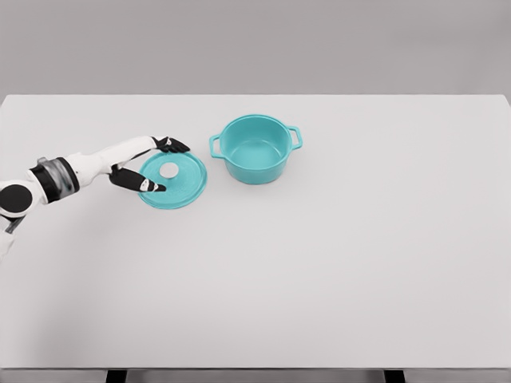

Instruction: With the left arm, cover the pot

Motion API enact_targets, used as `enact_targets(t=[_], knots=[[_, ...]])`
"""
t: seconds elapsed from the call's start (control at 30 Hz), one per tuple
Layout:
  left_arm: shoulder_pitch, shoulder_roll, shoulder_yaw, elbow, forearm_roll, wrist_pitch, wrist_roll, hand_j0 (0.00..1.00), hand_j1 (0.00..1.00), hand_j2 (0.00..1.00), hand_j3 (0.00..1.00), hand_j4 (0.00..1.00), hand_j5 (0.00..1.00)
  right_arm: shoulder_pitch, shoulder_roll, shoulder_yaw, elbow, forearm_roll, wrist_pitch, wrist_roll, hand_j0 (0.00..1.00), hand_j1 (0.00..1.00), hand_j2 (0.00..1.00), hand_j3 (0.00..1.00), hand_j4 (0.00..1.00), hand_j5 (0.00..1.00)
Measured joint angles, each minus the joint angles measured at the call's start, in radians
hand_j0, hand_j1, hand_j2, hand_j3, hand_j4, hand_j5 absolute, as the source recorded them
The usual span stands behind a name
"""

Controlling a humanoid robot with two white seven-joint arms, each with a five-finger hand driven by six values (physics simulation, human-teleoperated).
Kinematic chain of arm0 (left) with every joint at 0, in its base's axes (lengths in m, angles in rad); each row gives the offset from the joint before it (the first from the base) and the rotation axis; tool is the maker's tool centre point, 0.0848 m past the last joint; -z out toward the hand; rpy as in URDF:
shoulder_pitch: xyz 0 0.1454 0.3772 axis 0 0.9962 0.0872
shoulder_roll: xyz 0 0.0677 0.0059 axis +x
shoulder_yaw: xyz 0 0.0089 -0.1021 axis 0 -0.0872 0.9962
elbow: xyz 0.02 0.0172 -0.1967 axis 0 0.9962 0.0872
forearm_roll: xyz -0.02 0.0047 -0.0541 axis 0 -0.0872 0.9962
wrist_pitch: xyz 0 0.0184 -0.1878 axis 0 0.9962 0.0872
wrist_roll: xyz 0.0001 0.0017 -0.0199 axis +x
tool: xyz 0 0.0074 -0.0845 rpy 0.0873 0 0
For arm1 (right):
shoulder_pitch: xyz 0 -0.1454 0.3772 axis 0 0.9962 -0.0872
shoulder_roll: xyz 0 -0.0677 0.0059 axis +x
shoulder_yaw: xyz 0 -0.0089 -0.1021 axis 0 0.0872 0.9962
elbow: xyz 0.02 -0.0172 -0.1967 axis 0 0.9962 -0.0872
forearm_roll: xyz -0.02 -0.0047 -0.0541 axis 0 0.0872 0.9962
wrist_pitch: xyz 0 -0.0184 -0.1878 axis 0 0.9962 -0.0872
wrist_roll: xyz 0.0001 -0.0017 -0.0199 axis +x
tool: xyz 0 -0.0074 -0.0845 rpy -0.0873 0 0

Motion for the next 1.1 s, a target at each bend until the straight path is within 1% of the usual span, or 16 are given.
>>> enact_targets(t=[0.2, 0.5, 0.77, 1.1], knots=[[-0.006, -0.005, 0.003, 0.002, 0.007, 0.000, 0.001, 0.77, 0.77, 0.77, 0.77, 0.77, 0.77, 0.000, 0.000, 0.000, 0.000, 0.000, 0.000, 0.000, 1.00, 1.00, 1.00, 1.00, 1.00, 1.00], [-0.005, -0.012, -0.002, 0.012, 0.036, -0.008, 0.003, 0.76, 0.76, 0.76, 0.76, 0.76, 0.76, 0.000, 0.000, 0.000, 0.000, 0.000, 0.000, 0.000, 1.00, 1.00, 1.00, 1.00, 1.00, 1.00], [-0.006, -0.024, -0.006, 0.058, 0.038, -0.009, 0.004, 0.77, 0.77, 0.77, 0.77, 0.77, 0.77, 0.002, 0.000, 0.000, 0.000, 0.000, 0.000, 0.000, 1.00, 1.00, 1.00, 1.00, 1.00, 1.00], [-0.020, -0.041, -0.007, 0.090, 0.034, -0.009, 0.005, 0.77, 0.77, 0.77, 0.77, 0.77, 0.77, 0.000, 0.000, 0.000, 0.000, 0.000, 0.000, 0.000, 1.00, 1.00, 1.00, 1.00, 1.00, 1.00]])
